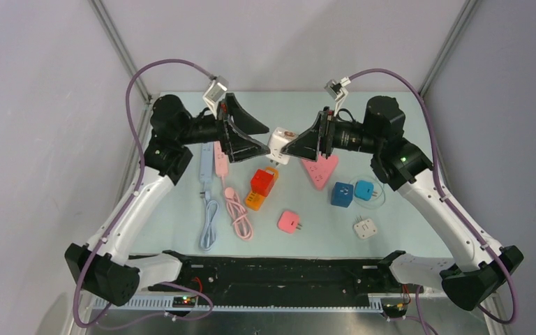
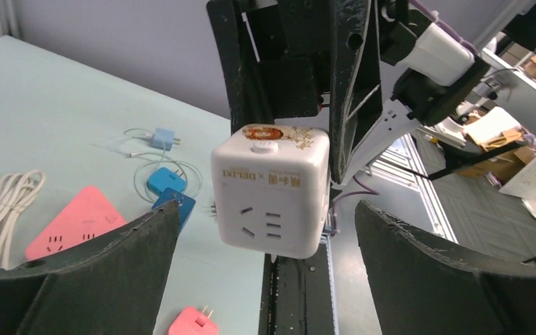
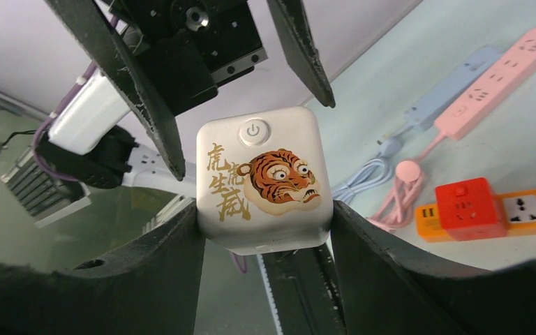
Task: Insert the plug
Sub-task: Adjust the plug.
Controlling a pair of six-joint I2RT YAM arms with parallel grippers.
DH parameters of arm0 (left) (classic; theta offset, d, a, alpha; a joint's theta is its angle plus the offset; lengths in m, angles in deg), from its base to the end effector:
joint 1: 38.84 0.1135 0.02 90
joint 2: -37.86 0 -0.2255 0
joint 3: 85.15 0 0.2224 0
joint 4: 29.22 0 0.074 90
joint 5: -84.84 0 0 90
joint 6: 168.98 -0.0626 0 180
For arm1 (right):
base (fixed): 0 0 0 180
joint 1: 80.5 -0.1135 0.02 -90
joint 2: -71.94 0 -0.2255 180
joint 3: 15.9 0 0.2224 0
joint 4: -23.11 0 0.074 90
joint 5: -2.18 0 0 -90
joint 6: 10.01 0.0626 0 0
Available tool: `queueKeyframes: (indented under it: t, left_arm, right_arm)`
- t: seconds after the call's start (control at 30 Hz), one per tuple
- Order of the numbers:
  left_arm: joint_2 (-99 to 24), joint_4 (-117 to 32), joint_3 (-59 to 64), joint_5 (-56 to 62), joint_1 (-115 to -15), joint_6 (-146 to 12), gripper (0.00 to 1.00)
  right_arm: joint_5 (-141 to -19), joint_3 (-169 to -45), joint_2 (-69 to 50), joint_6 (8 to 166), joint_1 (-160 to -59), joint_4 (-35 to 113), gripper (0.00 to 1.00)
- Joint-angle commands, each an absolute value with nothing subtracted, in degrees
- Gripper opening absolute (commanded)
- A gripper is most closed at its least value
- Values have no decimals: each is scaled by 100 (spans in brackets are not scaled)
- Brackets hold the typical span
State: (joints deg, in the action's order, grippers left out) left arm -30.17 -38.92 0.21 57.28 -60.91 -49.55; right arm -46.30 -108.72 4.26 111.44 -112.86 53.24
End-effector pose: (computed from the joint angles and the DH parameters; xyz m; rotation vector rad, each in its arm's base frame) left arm 0.2108 -0.1454 0.4025 0.8805 1.4637 -1.4637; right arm 0.1941 0.1721 0.4061 -0.6202 1.7405 1.4070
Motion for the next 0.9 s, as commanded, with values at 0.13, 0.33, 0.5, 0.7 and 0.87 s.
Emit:
queueKeyframes:
  t: [0.13,0.33,0.5,0.7,0.87]
  left_arm:
    - [-3278,-3635,463,6652,-6184,-4232,89]
    - [-3196,-3628,242,6895,-6187,-4189,88]
    - [-3149,-3632,219,6779,-6196,-4180,89]
    - [-3158,-3631,203,6695,-6197,-4165,80]
    - [-3193,-3626,134,6816,-6200,-4075,22]
  right_arm:
    - [-4120,-11149,536,11717,-11274,4597,0]
    - [-4102,-11095,489,11865,-11311,4225,0]
    - [-4086,-11095,371,11840,-11426,4163,0]
    - [-4187,-11095,259,11755,-11565,4076,0]
    - [-4305,-11092,244,11744,-11583,4046,0]
